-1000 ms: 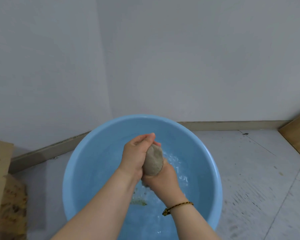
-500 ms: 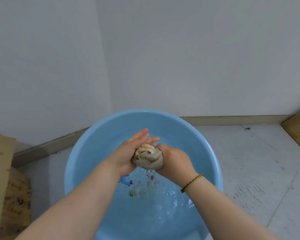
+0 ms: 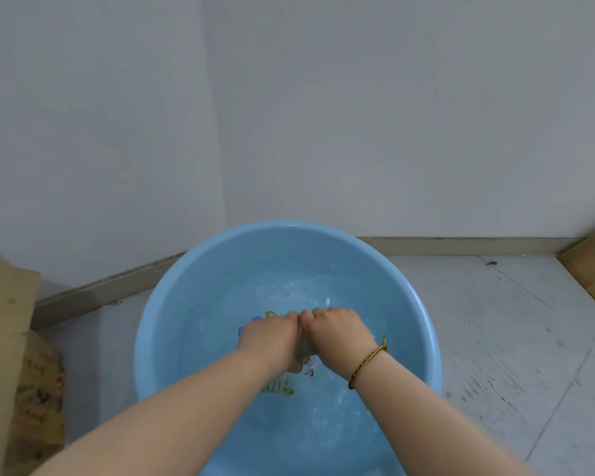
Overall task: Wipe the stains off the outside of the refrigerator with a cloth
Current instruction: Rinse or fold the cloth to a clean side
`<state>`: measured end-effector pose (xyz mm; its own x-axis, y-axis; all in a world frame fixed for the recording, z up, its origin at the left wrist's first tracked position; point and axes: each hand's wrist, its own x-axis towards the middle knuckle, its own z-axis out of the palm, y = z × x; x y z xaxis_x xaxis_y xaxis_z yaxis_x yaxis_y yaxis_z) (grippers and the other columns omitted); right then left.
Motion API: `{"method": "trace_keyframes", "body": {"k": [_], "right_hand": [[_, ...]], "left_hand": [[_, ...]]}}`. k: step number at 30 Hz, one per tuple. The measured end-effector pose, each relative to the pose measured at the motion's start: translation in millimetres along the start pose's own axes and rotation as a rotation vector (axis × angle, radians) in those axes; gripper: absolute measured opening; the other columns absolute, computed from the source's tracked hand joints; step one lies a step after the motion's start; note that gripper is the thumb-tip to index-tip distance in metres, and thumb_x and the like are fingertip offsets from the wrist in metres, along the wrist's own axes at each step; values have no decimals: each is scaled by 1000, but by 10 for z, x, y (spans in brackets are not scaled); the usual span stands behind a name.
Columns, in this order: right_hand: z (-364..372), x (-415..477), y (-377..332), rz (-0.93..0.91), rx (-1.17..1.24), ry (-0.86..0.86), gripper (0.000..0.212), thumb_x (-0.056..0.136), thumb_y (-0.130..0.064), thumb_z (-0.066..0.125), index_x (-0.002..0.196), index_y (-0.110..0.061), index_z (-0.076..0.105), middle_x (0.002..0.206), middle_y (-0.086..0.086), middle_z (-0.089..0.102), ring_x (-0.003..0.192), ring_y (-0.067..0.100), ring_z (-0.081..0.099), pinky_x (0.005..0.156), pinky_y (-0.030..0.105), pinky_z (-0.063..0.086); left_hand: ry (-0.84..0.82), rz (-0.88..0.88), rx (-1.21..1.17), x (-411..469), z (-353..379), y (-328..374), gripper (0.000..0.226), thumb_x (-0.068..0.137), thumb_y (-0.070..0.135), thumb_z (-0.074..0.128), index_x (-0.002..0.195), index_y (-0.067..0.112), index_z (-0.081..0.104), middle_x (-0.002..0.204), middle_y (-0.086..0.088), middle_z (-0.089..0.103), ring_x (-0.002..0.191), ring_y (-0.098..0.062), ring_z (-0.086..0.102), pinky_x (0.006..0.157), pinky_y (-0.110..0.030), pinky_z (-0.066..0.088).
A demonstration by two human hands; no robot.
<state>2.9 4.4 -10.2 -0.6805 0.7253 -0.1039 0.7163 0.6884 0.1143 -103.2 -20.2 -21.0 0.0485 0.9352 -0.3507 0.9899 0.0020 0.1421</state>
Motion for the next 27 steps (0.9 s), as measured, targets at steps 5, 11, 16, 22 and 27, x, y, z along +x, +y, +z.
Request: {"method": "trace_keyframes", "body": {"k": [5, 11, 16, 22, 27], "right_hand": [[-10, -38, -3, 150, 189, -214, 11, 84, -11, 50, 92, -16, 45, 91, 8, 57, 95, 31, 56, 67, 28, 35], [-61, -58, 70, 203, 288, -234, 32, 77, -14, 56, 60, -20, 29, 62, -3, 36, 57, 16, 40, 48, 21, 30], [-66, -73, 49, 319, 461, -58, 19, 78, -17, 57, 84, -16, 40, 64, -6, 37, 74, 21, 45, 60, 25, 36], [-62, -55, 137, 505, 430, 187, 16, 82, -15, 51, 90, -16, 37, 77, 2, 50, 78, 26, 45, 63, 28, 29], [-33, 17, -60, 434, 262, 490, 41, 33, -2, 78, 64, -9, 52, 56, 4, 55, 47, 23, 51, 45, 20, 29]], "left_hand": [[171, 133, 146, 10, 118, -38, 39, 83, 27, 51, 119, 14, 44, 113, -2, 62, 103, -24, 60, 72, -27, 40], [189, 220, 173, -22, 31, -72, 35, 84, 33, 48, 115, 15, 45, 111, -1, 62, 98, -25, 60, 56, -24, 27], [281, 214, 7, 11, -145, -144, 35, 84, 32, 53, 116, 21, 45, 116, 1, 56, 100, -22, 57, 68, -26, 35], [9, -90, -1364, -70, -127, -11, 87, 69, 18, 76, 138, 26, 24, 132, 3, 43, 113, -17, 49, 89, -30, 36], [198, -276, -1915, 85, -318, 91, 47, 79, 23, 67, 120, 17, 46, 97, -5, 57, 82, -18, 58, 71, -28, 44]]}}
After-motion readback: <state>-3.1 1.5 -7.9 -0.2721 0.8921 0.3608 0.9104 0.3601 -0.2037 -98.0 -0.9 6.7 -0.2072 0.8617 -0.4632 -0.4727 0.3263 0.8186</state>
